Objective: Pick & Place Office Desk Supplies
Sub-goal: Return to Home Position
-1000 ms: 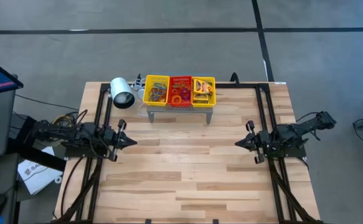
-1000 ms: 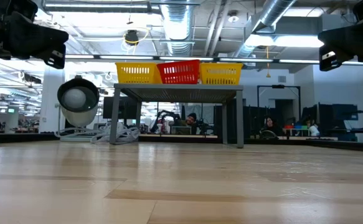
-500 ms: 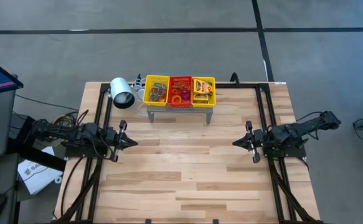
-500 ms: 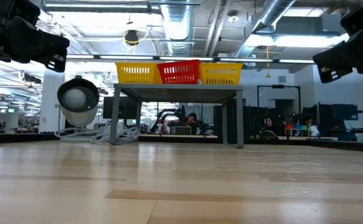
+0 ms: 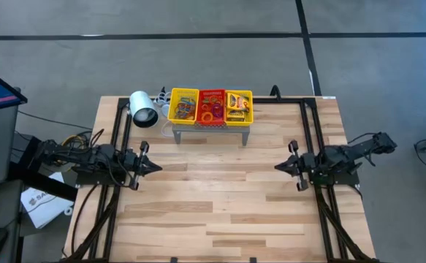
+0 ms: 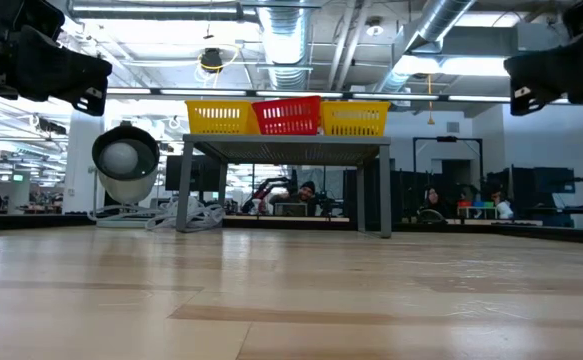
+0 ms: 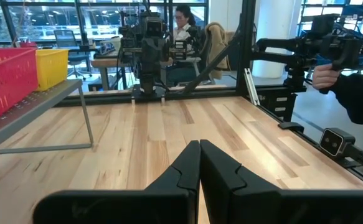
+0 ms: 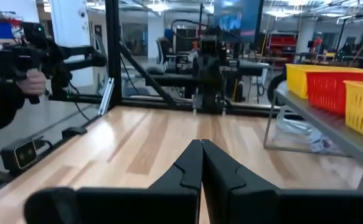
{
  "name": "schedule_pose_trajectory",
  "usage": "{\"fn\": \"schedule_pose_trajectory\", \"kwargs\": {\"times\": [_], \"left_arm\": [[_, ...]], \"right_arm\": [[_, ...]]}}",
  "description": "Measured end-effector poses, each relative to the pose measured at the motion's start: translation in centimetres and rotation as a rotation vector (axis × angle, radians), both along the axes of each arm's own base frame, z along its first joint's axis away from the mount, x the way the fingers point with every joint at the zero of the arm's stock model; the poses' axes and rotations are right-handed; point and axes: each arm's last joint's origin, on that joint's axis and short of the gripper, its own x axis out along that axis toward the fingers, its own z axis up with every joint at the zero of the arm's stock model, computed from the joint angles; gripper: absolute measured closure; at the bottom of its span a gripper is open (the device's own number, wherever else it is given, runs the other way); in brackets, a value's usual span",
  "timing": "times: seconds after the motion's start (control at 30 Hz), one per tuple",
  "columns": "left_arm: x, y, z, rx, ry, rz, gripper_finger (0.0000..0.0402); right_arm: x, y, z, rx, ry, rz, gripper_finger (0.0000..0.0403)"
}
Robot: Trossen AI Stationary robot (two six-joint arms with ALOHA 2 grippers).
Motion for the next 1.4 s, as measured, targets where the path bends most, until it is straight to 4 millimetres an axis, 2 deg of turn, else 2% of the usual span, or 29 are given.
{"fn": "schedule_pose_trajectory", "kwargs": {"times": [1.4], "left_arm": [[0.00, 0.00, -0.01, -0.018, 0.003, 0.000, 0.0401]], "right_arm": [[-0.03, 0.05, -0.01, 0.004, -0.004, 0.021, 0.0403]]}}
